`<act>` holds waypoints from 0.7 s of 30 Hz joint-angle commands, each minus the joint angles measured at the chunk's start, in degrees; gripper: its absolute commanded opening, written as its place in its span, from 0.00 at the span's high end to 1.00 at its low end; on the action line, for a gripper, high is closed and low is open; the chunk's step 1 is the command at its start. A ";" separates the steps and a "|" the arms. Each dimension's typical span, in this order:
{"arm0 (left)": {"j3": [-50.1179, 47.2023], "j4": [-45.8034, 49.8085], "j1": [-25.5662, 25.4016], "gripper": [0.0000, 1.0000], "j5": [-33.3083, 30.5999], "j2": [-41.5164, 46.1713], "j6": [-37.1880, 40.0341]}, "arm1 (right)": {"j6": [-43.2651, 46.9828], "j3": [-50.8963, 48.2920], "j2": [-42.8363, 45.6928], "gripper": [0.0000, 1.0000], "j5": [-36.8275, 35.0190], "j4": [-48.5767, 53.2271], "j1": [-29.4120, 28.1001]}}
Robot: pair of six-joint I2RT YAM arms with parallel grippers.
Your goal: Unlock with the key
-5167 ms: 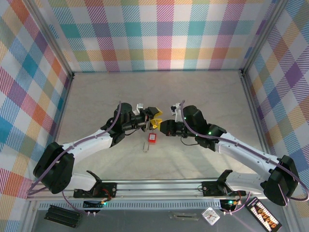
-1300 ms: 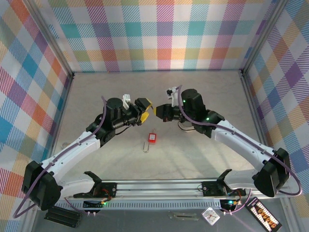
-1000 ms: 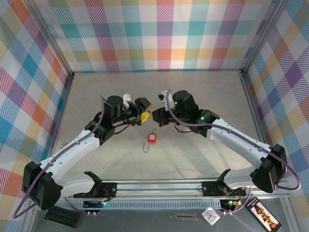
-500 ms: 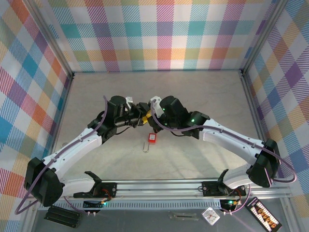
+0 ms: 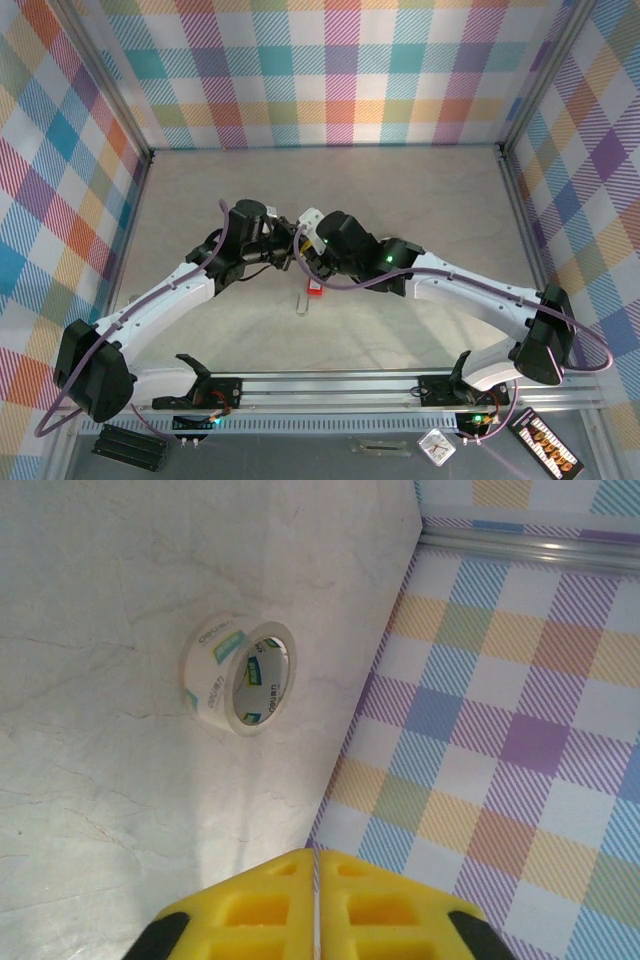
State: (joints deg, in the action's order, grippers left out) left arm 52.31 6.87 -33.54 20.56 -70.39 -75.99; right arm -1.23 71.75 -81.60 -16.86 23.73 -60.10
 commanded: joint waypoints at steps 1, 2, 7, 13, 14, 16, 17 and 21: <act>0.33 -1.42 0.49 0.99 0.71 0.26 0.64 | 3.24 0.51 -0.16 1.00 -0.93 0.39 -1.68; 0.23 -1.42 0.49 1.00 0.58 0.25 0.75 | 3.51 0.20 -0.04 1.00 -1.06 0.06 -1.86; 0.63 -0.20 0.49 1.00 -0.51 0.35 2.94 | 2.60 -1.61 1.21 1.00 -0.85 -1.49 -1.91; 1.68 1.87 0.49 1.00 -2.87 1.07 7.86 | -8.36 -3.58 5.59 0.63 14.92 -2.84 5.16; 1.29 1.19 0.49 1.00 -3.28 1.41 8.28 | -10.92 -4.30 6.66 0.56 19.12 -3.56 7.25; 0.07 -1.03 0.49 1.00 -3.82 2.11 8.70 | -15.89 -6.47 8.66 0.44 27.57 -6.89 11.23; -0.46 -2.08 0.50 1.00 -4.28 2.49 9.08 | -18.22 -7.76 9.48 0.39 31.18 -9.09 12.79; -3.13 -6.99 0.49 1.00 -6.39 4.71 10.84 | -26.14 -10.50 11.37 0.28 36.60 -13.51 16.46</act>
State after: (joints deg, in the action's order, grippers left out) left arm 50.70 4.71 -33.54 16.56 -68.25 -68.01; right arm -18.13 62.61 -71.29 9.67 15.77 -44.56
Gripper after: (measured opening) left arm 0.054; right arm 0.708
